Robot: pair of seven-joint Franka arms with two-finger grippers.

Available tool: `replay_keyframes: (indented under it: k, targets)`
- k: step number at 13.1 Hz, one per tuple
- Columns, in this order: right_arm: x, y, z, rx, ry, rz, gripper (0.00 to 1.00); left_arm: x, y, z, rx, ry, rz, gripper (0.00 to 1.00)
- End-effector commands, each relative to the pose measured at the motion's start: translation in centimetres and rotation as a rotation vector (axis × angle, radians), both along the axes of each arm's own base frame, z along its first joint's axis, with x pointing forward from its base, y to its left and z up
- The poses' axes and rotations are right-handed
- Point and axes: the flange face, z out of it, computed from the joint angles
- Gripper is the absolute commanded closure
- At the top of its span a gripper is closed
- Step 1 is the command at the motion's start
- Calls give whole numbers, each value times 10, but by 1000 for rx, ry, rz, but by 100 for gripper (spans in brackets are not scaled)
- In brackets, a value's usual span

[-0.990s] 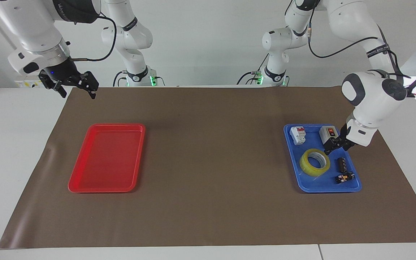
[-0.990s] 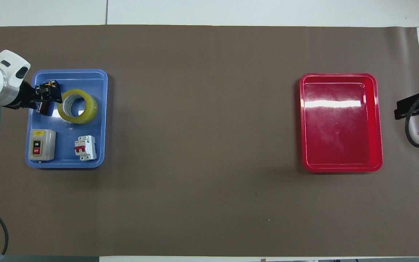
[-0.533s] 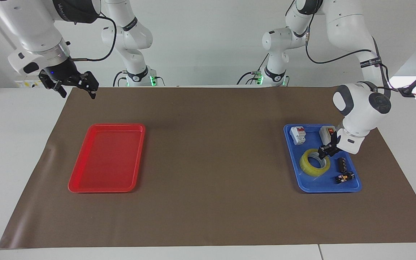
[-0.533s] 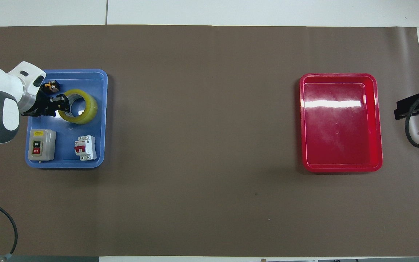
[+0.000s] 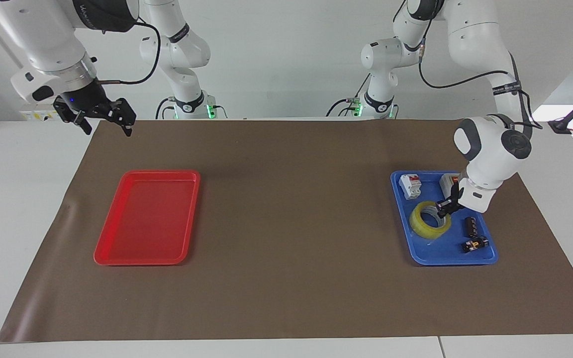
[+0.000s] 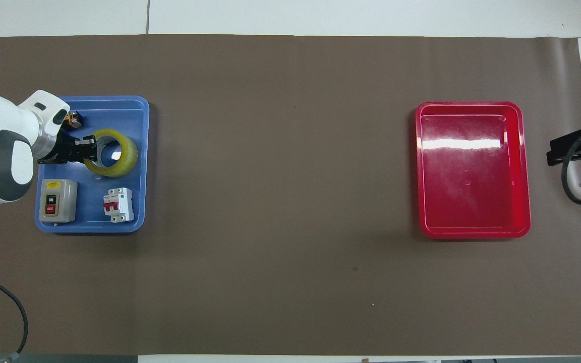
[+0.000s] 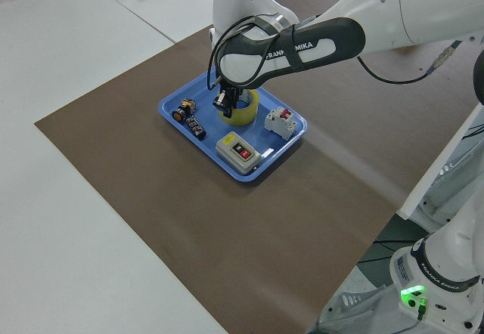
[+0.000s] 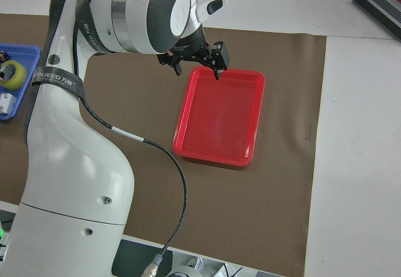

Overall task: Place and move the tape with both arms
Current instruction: 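Lift the yellow tape with the left gripper toward the table center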

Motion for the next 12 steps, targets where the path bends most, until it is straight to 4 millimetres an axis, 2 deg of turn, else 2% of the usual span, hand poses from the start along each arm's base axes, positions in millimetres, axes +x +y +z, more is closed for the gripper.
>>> replay_keyframes:
  k: [1, 2, 3, 5, 6, 7, 9, 10, 11, 12]
  targets:
    - [0, -3, 1, 21, 5, 11, 0, 27, -5, 52, 24, 47, -2, 100]
    - [0, -3, 1, 20, 4, 11, 0, 34, -37, 87, 28, 84, -17, 100]
    - [0, -3, 1, 21, 5, 11, 0, 33, -81, 113, 41, 109, 24, 100]
    - [0, -3, 1, 21, 5, 11, 0, 24, -178, 132, 64, 118, 153, 100]
    - [0, -3, 1, 20, 5, 9, 0, 12, -228, 133, 56, 95, 184, 100]
    - [0, -3, 1, 21, 5, 11, 0, 4, -268, 136, 12, 58, 243, 100]
    - [0, -3, 1, 21, 5, 11, 0, -25, -346, 121, -66, 23, 280, 100]
    - [0, -3, 1, 20, 4, 9, 0, -40, -374, 112, -74, 14, 270, 100]
    - [0, -3, 1, 20, 5, 9, 0, -52, -405, 93, -65, 30, 240, 100]
    - [0, -3, 1, 20, 5, 9, 0, -71, -443, 59, -31, 66, 204, 100]
